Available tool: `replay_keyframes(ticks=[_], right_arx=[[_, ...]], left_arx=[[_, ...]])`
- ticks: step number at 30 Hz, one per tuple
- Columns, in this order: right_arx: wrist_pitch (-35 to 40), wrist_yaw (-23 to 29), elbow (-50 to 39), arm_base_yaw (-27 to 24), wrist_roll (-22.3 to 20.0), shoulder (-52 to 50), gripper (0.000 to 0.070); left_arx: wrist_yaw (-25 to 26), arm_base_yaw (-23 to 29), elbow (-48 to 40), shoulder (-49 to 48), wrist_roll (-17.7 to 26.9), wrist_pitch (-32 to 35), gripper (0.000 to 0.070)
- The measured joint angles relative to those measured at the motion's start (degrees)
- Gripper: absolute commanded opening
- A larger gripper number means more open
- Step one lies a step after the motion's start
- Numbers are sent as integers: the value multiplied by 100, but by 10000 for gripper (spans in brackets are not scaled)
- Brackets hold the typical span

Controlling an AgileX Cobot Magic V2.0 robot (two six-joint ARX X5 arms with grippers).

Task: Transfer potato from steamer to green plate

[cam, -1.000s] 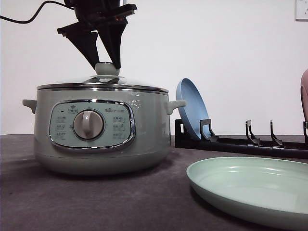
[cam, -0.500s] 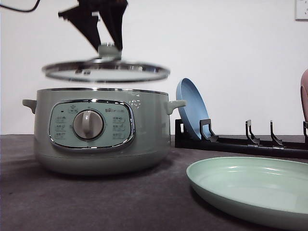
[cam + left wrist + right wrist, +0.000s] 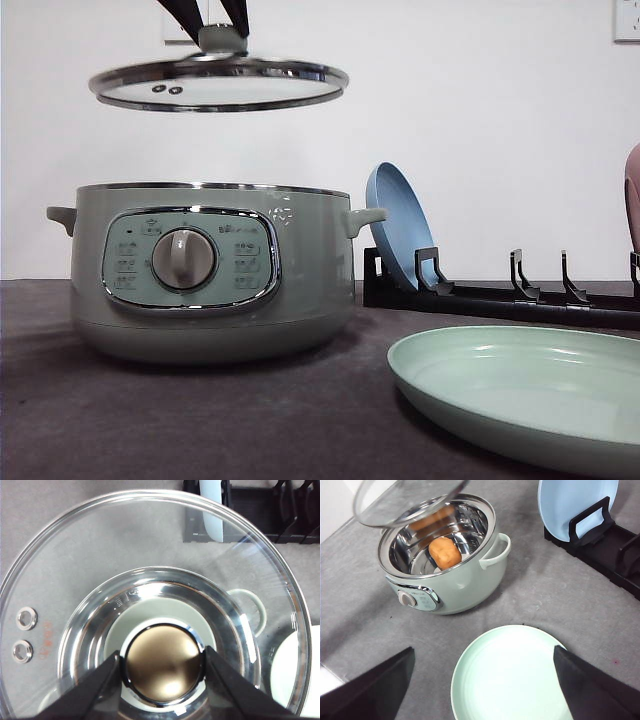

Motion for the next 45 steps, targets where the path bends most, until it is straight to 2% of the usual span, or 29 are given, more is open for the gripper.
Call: replay_keyframes(ticks=[6,12,30,38,45], right_arx=[[0,15,0,0,0,0,560],[0,14,0,0,0,0,560],[4,-5,0,0,0,114,560],[20,-427,293,8,-3,1052,560],[18,-499,1514,216,-296,2536,560]], left_arx=[[4,142,8,-77,0,-75,0],[2,508,9,-77,0,-145,0],[-2,2070,9,-77,-2,-285,0],[0,2603,9,-77,0,-283,0],[-4,2933,9,-77,0,-285,0]])
